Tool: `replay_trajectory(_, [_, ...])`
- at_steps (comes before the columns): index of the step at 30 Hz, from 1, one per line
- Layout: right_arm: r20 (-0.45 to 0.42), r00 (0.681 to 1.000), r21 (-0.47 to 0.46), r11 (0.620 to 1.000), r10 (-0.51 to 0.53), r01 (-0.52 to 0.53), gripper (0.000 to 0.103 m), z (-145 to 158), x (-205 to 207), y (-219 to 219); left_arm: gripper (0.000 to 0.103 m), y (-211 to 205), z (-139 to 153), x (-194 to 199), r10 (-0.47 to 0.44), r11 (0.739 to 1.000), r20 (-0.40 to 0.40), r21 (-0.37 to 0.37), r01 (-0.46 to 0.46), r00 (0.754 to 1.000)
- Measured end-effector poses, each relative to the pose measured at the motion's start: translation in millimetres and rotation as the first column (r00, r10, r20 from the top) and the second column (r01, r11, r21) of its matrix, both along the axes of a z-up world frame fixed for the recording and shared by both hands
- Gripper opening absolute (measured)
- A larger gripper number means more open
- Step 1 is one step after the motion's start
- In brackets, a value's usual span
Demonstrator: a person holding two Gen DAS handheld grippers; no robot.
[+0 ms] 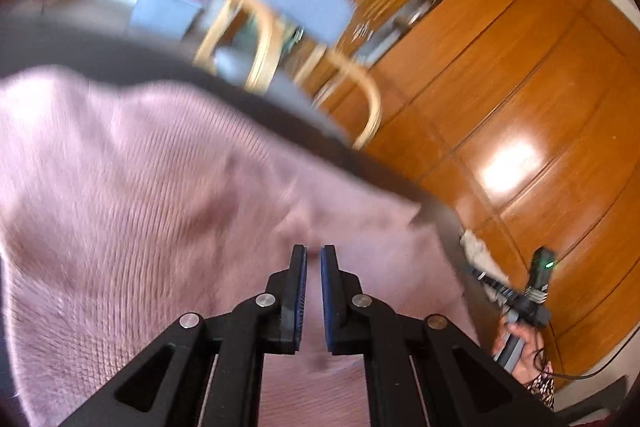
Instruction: Fold clothes
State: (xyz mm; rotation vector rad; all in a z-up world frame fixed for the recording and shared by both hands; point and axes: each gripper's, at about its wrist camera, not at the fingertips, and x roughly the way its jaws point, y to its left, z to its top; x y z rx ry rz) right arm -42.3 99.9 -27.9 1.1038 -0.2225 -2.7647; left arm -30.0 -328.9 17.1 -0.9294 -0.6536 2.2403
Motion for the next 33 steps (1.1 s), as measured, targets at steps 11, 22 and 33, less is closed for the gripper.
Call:
replay_trajectory(11, [-0.005, 0.981, -0.056, 0.979, 0.194, -0.194, 0.007, -7.6, -37.7, -74.8, 0.007, 120.2, -19.0, -15.9, -0.210, 0.961, 0.077, -0.166, 0.220, 0.975])
replay_trajectory(22, [0.133, 0.972, -0.165, 0.971, 0.194, -0.171, 0.005, -36.3, -61.2, -76.7, 0.001, 102.0, -43.9, -28.6, -0.196, 0.977, 0.211, -0.036, 0.208, 0.958])
replay_trajectory(33, [0.075, 0.946, -0.082, 0.947, 0.317, -0.310, 0.007, -36.7, -73.8, -146.7, 0.002, 104.9, -32.4, -22.5, -0.141, 0.984, 0.172, -0.087, 0.158, 0.975])
